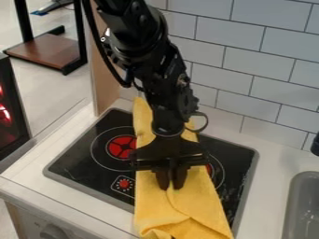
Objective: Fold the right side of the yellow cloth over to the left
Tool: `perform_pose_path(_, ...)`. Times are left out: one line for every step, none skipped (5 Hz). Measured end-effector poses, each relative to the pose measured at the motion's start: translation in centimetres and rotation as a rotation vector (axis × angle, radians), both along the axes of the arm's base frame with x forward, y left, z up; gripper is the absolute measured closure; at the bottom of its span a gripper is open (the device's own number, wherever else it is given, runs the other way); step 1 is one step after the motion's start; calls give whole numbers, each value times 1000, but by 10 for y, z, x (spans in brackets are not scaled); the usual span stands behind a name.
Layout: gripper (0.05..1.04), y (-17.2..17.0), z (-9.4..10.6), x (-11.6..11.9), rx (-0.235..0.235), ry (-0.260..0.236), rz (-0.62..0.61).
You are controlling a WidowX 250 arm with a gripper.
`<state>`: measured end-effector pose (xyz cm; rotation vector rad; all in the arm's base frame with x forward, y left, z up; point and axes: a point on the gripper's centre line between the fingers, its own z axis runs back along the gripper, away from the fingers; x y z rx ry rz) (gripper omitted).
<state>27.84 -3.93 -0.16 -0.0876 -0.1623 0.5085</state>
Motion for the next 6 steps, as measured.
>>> perform_pose_path(485,-5,5,1,-22,33,-27)
perform_pose_path(224,-5,8,-3,-22,83,-39)
perform_pose_path(63,-6,30,-1,-27,57,-49)
perform_pose_path(77,0,57,-1,2,-1,-42)
perform_pose_path(84,6,89,-2,-36,-72,-29)
perform_pose_path(84,9,102,-4,-52,-111,-42)
